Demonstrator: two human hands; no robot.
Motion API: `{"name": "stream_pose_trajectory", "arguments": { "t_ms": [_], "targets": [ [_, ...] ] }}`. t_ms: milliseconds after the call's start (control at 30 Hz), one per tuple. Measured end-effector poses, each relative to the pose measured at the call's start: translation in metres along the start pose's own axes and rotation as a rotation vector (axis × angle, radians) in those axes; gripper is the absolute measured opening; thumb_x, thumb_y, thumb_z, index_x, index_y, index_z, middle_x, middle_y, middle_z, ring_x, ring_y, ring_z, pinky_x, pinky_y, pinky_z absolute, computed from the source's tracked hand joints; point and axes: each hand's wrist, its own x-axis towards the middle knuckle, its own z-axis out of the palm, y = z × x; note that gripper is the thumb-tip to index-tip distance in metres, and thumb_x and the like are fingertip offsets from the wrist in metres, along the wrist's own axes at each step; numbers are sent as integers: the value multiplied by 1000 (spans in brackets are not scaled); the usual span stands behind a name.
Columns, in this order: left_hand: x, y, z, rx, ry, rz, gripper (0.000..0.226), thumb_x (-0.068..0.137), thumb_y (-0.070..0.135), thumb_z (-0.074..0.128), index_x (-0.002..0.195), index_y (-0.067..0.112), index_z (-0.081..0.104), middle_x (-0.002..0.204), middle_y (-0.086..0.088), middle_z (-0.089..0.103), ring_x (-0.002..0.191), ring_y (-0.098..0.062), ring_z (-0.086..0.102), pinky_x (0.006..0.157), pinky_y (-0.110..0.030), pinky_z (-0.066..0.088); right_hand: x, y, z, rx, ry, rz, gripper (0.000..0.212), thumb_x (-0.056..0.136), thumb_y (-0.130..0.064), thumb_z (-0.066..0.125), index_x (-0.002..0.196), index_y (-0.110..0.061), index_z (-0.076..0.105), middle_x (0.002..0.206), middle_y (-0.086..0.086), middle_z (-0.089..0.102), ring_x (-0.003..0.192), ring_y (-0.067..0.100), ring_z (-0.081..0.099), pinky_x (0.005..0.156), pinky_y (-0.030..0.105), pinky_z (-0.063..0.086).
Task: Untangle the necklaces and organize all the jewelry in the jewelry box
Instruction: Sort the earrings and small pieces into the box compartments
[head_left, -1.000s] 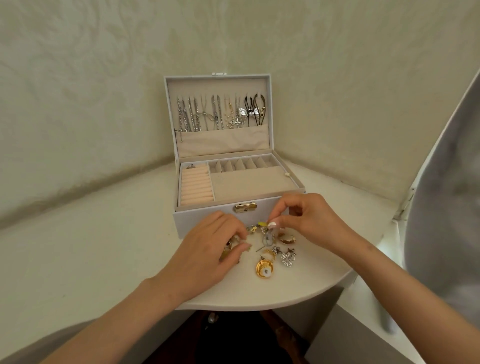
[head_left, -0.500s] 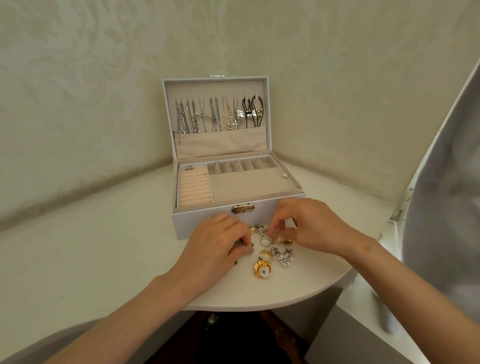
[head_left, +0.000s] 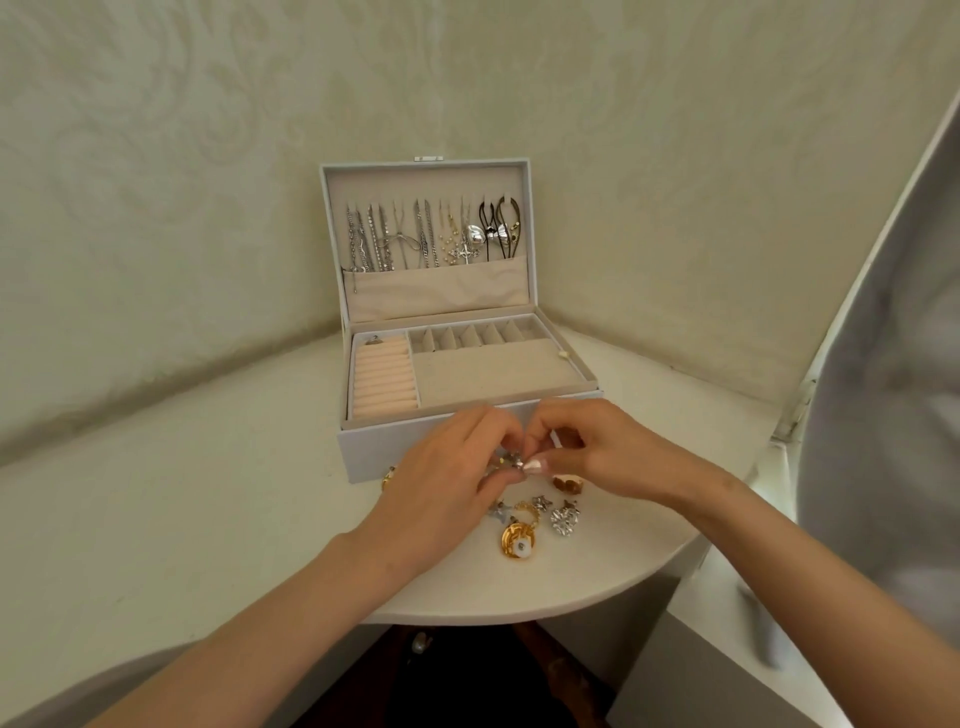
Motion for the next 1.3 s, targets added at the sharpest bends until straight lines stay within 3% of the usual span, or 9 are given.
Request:
{"name": "stream_pose_trajectory", "arguments": {
  "t_ms": [200,333,500,600,767,867,967,1067,1300],
  "targets": [
    [5,-1,-14,-49,108,61,15,87,29,50,102,24,53,86,12,58,73,-3,54,61,-22,46,4,-14,2,357,108,22,10,82,-11,70,76,-19,68,57,-17,58,51,-1,45,56,13,37],
    [6,-15,-29,-56,173,13,7,87,16,60,91,14,65,82,11,56,69,-2,53,62,-17,46,-5,-16,-14,199,28,-13,12,73,-17,78,75,-23,68,60,-17,58,48,0,41,50,11,28],
    [1,-26,-39,-188,188,-126,8,82,2,67,88,7,68,81,5,63,68,-3,63,65,-14,51,-24,-13,-17,-262,-233,127,18,69,-42,79,79,-36,65,79,-16,61,73,-1,51,65,19,36],
    [-1,-24,-37,-218,177,-143,8,84,4,65,90,6,69,83,7,64,71,-2,65,68,-12,51,-24,-13,-7,-270,-227,132,15,74,-31,77,74,-35,62,83,-16,63,79,0,54,72,20,41],
    [-4,-22,-41,-170,200,-134,8,83,9,67,89,13,70,83,16,65,74,1,63,68,-11,48,-24,-14,-9,-155,-197,135,19,77,-11,74,71,-26,66,75,-14,65,66,-9,51,63,11,38],
    [11,-41,-54,-234,269,-302,11,81,5,68,87,14,69,78,11,67,71,2,61,67,-12,48,-18,-15,-14,-125,-169,114,23,80,-5,70,81,-27,67,79,-11,63,64,-8,50,60,12,40],
    [36,-80,-66,-158,265,-418,16,80,5,70,80,20,65,71,6,67,64,-3,61,69,-19,52,-12,-15,-17,-68,-158,91,36,84,0,63,102,-31,68,79,-10,55,63,-2,49,60,14,45],
    [58,-111,-69,-53,187,-436,10,79,6,71,80,15,66,75,0,69,73,-18,65,76,-36,53,-4,-14,-17,22,-185,61,36,87,2,59,100,-30,72,80,-10,53,66,4,53,65,22,51],
    [74,-137,-64,322,40,-319,8,80,20,71,87,16,71,85,-2,68,93,-24,57,78,-30,32,25,-21,-18,343,-134,39,19,84,6,63,89,-12,69,64,0,65,59,17,65,62,39,56]
  ]
}}
